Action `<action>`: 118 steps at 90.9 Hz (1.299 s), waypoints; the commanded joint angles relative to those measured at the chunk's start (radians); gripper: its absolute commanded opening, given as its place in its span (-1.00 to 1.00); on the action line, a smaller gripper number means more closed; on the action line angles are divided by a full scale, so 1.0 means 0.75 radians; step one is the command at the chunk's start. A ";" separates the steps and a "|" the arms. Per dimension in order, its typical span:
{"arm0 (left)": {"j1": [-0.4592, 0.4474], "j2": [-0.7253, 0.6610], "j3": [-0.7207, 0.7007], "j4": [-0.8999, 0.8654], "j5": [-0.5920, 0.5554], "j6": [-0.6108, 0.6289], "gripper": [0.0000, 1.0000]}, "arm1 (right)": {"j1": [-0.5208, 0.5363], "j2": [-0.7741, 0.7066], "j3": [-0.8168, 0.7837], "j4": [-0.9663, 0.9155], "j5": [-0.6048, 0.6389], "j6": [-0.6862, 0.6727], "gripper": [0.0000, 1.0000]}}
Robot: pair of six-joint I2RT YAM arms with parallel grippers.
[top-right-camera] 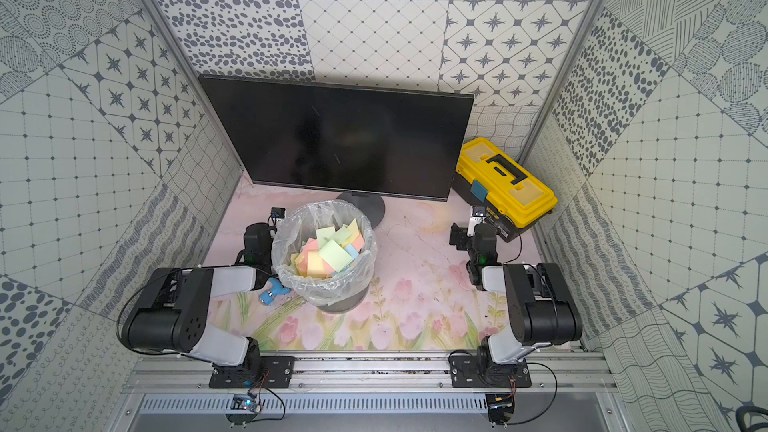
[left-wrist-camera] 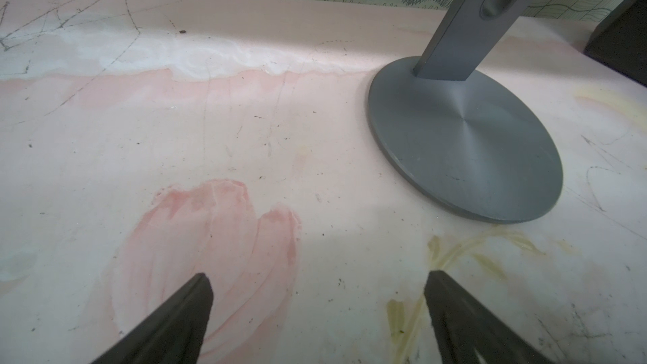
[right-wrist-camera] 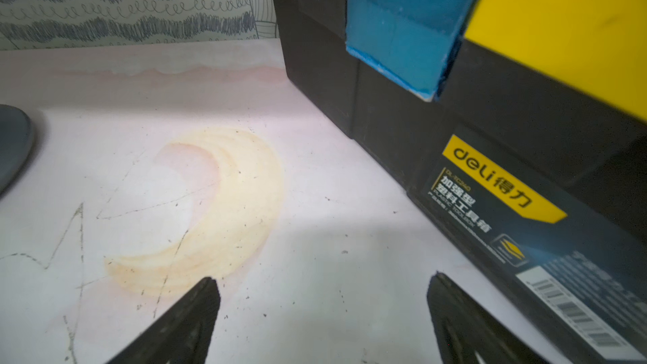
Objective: Remove the sticky note from the monitor
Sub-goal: Reset both arms
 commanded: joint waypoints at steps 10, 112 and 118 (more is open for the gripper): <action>-0.003 0.001 -0.005 0.061 -0.002 -0.018 0.98 | 0.003 0.004 -0.024 0.146 -0.040 -0.025 0.94; -0.003 0.003 -0.003 0.061 -0.002 -0.019 0.99 | 0.012 0.003 -0.026 0.151 -0.014 -0.025 0.94; -0.002 0.002 -0.003 0.060 -0.004 -0.018 0.99 | 0.012 0.004 -0.026 0.150 -0.014 -0.026 0.94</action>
